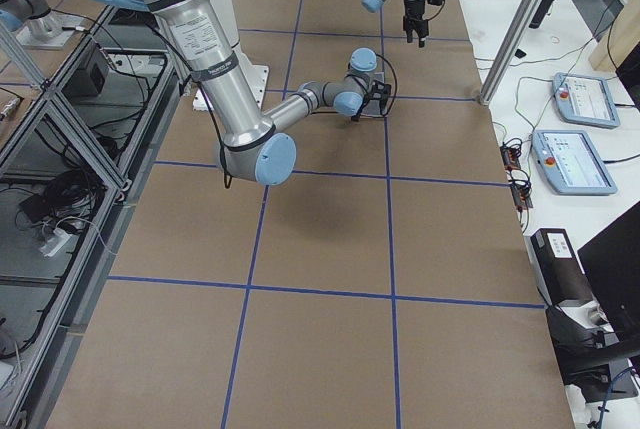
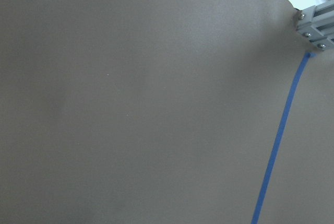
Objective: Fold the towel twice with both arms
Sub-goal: 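Withdraw the left gripper while the right gripper presses the folded towel's end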
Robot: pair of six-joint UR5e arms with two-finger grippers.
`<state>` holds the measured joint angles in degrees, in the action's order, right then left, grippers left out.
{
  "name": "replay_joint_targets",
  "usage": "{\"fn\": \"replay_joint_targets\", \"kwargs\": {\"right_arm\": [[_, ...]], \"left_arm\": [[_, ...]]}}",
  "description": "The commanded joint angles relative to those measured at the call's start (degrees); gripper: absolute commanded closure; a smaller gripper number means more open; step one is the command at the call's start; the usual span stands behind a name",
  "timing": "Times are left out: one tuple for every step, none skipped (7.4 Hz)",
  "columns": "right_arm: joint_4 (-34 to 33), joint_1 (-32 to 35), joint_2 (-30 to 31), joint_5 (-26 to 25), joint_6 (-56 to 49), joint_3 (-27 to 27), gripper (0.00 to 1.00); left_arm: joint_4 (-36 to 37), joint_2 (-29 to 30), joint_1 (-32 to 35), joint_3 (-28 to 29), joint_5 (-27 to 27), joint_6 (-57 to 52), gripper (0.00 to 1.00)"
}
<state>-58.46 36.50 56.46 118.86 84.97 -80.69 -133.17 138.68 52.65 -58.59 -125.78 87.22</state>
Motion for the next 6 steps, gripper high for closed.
{"fn": "replay_joint_targets", "kwargs": {"right_arm": [[0.10, -0.29, -0.03, -0.04, 0.20, 0.01, 0.78], [0.02, -0.29, 0.06, -0.04, 0.20, 0.01, 1.00], [0.10, -0.21, -0.03, 0.05, 0.11, 0.01, 1.00], [0.19, 0.23, -0.20, 0.23, 0.11, -0.17, 1.00], [0.10, 1.71, -0.21, 1.45, 0.02, -0.69, 1.00], [0.02, 4.43, 0.06, 5.72, 0.02, -0.70, 1.00]], "left_arm": [[-0.07, -0.07, -0.09, 0.14, 0.10, -0.12, 0.00], [-0.07, -0.07, -0.09, 0.14, 0.19, -0.21, 0.00], [-0.07, -0.07, -0.09, 0.14, 0.19, -0.21, 0.00], [-0.07, -0.07, -0.09, 0.23, 0.19, -0.21, 0.00], [-0.07, -0.07, -0.09, 0.23, 0.19, -0.30, 0.00], [-0.07, -0.07, -0.09, 0.23, 0.19, -0.30, 0.00]]}}
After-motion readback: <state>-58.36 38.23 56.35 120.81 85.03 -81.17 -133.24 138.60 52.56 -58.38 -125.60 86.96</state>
